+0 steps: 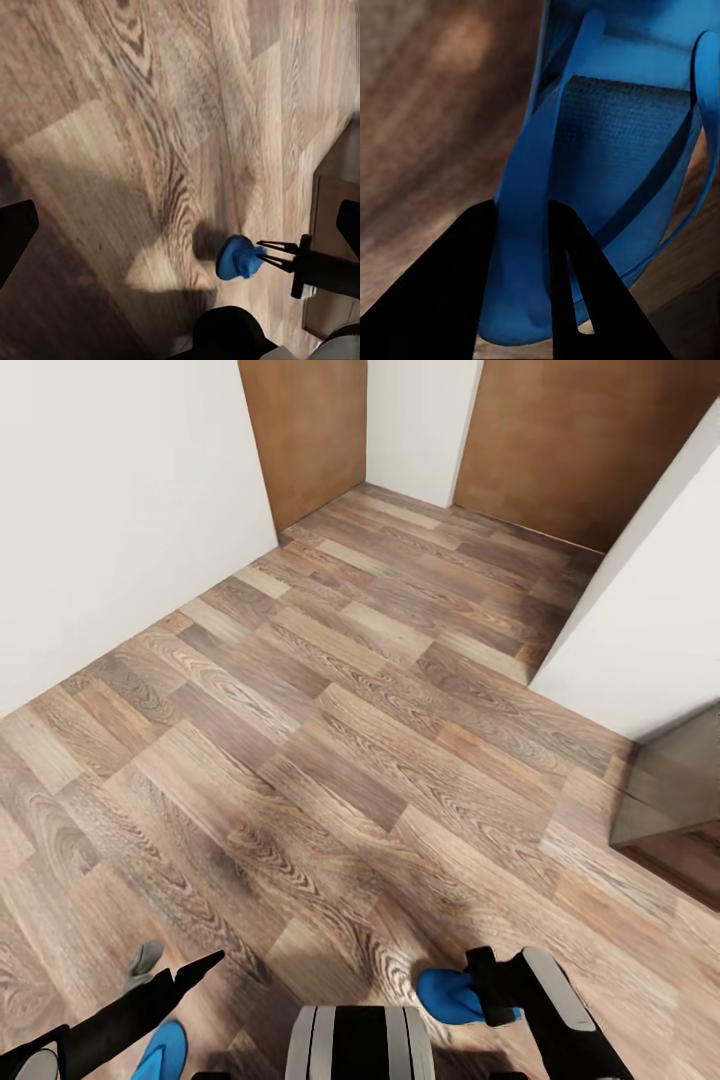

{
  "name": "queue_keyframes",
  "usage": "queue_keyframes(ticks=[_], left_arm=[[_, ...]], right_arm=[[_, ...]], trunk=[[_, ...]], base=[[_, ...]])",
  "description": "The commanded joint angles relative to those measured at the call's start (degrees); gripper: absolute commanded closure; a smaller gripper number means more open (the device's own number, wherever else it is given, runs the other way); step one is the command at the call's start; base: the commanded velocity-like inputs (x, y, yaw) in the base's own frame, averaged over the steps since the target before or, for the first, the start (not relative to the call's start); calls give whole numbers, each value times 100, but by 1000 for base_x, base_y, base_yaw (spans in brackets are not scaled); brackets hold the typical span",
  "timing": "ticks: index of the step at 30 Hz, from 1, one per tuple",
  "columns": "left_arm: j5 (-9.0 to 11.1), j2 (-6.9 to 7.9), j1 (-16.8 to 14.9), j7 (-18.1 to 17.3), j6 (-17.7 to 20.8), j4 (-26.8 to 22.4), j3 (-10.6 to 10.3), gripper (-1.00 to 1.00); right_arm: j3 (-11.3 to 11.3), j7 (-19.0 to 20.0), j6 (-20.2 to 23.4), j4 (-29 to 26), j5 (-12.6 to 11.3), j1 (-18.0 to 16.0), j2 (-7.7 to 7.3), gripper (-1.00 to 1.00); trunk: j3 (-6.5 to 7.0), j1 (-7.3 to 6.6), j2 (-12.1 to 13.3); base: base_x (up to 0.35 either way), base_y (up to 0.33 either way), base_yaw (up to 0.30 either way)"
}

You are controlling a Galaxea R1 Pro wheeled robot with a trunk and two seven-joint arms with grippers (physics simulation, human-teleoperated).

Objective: In the bedroom, move the book from the bed onto either nightstand, and place the two sandals side by side next to the bed.

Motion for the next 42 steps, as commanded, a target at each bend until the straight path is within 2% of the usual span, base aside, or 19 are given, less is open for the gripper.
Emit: queue_keyframes(ticks=[1, 3, 4, 5, 7, 11, 12, 15, 16, 17, 20, 21, 23, 27, 29, 30, 35, 39, 42], left_arm=[[24, 0, -1, -4, 37, 8, 5, -100], [23, 0, -1, -3, 36, 45, 0, -100], [21, -1, -1, -3, 36, 76, -2, -100], [5, -5, -1, -3, 36, 105, -7, -100], [-71, -7, -1, -3, 36, 124, -23, -100], [-223, -8, -1, -8, 36, 134, -36, -100], [-245, -9, -1, -9, 36, 135, -37, -100], [-279, -9, -1, -11, 36, 139, -34, -100], [-282, -9, -1, -11, 36, 142, -33, -100], [-288, -7, -1, -11, 36, 170, -32, -100], [-300, -1, -1, -11, 29, 278, -32, -100], [-304, -3, -1, -10, 29, 287, -34, -100], [-349, -2, -1, -8, 9, 314, -42, -100], [-595, -1, -1, -11, -100, 516, -41, -100], [-637, 0, -1, -11, -115, 562, -40, -100], [-646, 0, -1, -11, -118, 572, -38, -100], [-678, 0, -1, -11, -135, 608, -40, -100], [-680, -3, -1, -11, -235, 667, -49, -100], [-685, -2, -1, -11, -435, 815, -99, -100]], right_arm=[[147, -27, 41, -23, 19, -1, 1, 100], [1028, -19, 31, -79, 34, -1, -9, 100], [1651, -14, 4, -108, 39, -1, -21, 100], [2108, -15, -13, -119, 42, -1, -31, 100], [2406, -24, -9, -122, 44, -1, -38, 100], [2561, -30, 34, -32, 38, -1, -131, 100], [2581, -30, 41, 11, 38, -1, -239, 100], [2620, 285, 45, 19, 42, 4, -874, 100], [2624, 448, 45, 19, 42, 5, -1000, 100], [2631, 1068, 40, 44, 43, 11, -1354, 100], [2644, 2177, 24, 72, 186, 30, -2027, 100], [2645, 2246, 24, 74, 258, 33, -2101, 100], [2647, 2412, 30, 85, 737, 39, -2312, 100], [2648, 2730, 42, 204, 2196, 49, -2523, 100], [2648, 3015, 44, 426, 2430, 50, -2544, 100], [2648, 3135, 44, 527, 2481, 51, -2549, 100], [2648, 4816, -15, 1966, 2702, 51, -2558, 100], [2648, 5421, -30, 2475, 2727, 51, -2563, 100], [2648, 6317, -102, 2743, 2743, 57, -2565, 100]], trunk=[[19, -3, 0], [64, -8, 3], [86, -11, 4], [108, -13, 6], [152, -19, 8], [242, -29, 14], [265, -31, 15], [343, -39, 19], [368, -42, 20], [392, -44, 22], [461, -52, 26], [483, -55, 27], [528, -60, 30], [617, -70, 35], [661, -75, 38], [683, -78, 39], [794, -91, 46], [883, -101, 51], [949, -109, 55]], base=[[0, 0, 0], [0, 0, 0], [0, 0, 0], [0, 0, 0], [0, 0, 0], [0, 0, 0], [0, 0, 16], [0, 0, 60], [0, 0, 53], [0, 0, 27], [0, 0, 11], [0, 0, 5], [0, 0, 2], [0, 0, 0], [0, 0, 0], [0, 0, 0], [0, 0, 0], [0, 0, 0], [0, 0, 0]])
